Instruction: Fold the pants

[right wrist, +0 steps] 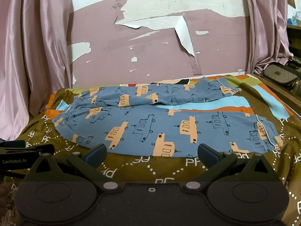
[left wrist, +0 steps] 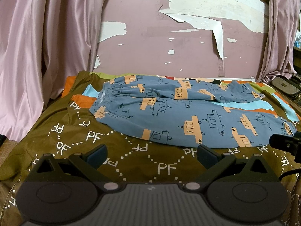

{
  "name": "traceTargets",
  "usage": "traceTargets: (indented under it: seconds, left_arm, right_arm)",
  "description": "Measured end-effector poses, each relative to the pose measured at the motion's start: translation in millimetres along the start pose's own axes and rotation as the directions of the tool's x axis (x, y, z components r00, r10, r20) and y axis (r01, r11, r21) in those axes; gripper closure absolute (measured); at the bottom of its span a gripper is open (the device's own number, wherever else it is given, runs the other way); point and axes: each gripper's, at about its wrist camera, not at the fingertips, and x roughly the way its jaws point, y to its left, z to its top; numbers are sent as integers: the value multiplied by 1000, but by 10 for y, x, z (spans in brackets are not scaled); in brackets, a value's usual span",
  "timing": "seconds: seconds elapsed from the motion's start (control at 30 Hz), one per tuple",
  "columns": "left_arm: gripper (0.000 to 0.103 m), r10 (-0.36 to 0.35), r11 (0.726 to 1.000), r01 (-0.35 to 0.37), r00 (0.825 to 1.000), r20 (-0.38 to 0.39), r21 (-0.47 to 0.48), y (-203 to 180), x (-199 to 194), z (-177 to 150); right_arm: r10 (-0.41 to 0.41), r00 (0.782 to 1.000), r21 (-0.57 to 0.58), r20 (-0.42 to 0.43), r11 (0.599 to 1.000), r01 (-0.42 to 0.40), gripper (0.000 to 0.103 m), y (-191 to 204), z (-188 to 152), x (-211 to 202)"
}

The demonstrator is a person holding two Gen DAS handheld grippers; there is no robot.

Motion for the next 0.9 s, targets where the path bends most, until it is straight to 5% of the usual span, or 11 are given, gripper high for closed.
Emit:
traceTargets:
  seconds: [0.9]
  left_arm:
    - [0, -3, 1000, 3, 1000, -5, -3, 1, 3, 3]
  right_arm:
    - [-6, 1000, 5, -3, 1000, 6, 1, 1, -10, -1]
